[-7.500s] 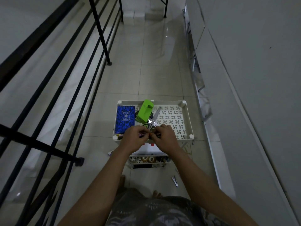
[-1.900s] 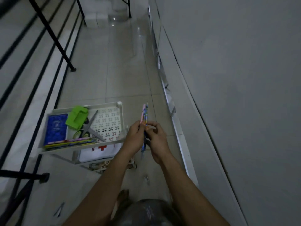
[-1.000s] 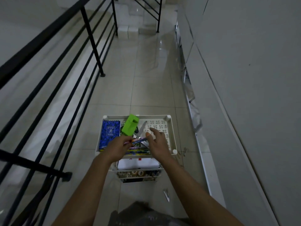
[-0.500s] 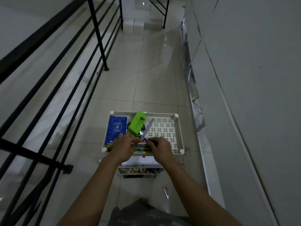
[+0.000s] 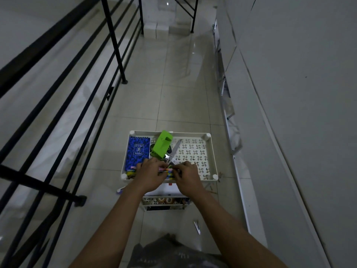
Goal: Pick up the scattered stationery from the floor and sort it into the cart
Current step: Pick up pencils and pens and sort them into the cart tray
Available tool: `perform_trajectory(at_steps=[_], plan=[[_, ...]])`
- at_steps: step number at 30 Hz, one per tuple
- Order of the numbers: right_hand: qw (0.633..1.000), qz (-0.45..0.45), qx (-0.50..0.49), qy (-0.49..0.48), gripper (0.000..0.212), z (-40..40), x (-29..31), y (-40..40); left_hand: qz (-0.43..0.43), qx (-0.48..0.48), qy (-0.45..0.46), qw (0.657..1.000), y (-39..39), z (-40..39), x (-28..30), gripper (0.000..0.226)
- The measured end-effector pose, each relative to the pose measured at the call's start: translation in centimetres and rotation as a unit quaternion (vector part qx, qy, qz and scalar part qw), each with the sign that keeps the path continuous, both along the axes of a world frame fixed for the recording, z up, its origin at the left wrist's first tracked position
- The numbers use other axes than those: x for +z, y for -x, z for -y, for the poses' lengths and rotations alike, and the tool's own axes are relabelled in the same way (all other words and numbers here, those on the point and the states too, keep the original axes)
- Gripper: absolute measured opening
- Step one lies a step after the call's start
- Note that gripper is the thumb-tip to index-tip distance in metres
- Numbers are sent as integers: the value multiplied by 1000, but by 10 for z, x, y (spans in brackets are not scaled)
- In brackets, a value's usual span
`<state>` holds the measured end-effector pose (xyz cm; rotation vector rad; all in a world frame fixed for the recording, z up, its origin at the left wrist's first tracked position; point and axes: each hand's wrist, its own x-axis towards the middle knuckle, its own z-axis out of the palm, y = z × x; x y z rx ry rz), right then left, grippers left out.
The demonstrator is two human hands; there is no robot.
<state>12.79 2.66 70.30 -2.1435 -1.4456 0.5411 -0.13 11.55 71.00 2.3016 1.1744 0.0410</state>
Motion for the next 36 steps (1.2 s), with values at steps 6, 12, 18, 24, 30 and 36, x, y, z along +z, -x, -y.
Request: perform_trajectory(at_steps=[6, 12, 18, 24, 30, 36], plan=[[1000, 6, 7, -14, 29, 1, -5, -3, 8, 3, -23, 1000, -3, 5, 2, 32], [988, -2, -76, -133, 32, 14, 4, -13, 131, -13, -54, 990, -32, 19, 8, 27], [960, -21, -212, -179, 31, 51, 7, -48, 274, -76, -22, 958, -85, 53, 15, 20], [945, -55, -307, -103, 34, 108, -21, -86, 301, -150, 78, 939, -137, 110, 7, 17], [929, -94, -356, 35, 23, 174, -54, -132, 202, -196, 191, 940, -176, 158, -23, 17], [926, -158, -324, 108, 20, 217, -88, -184, 2, -206, 266, 942, -204, 181, -60, 21]])
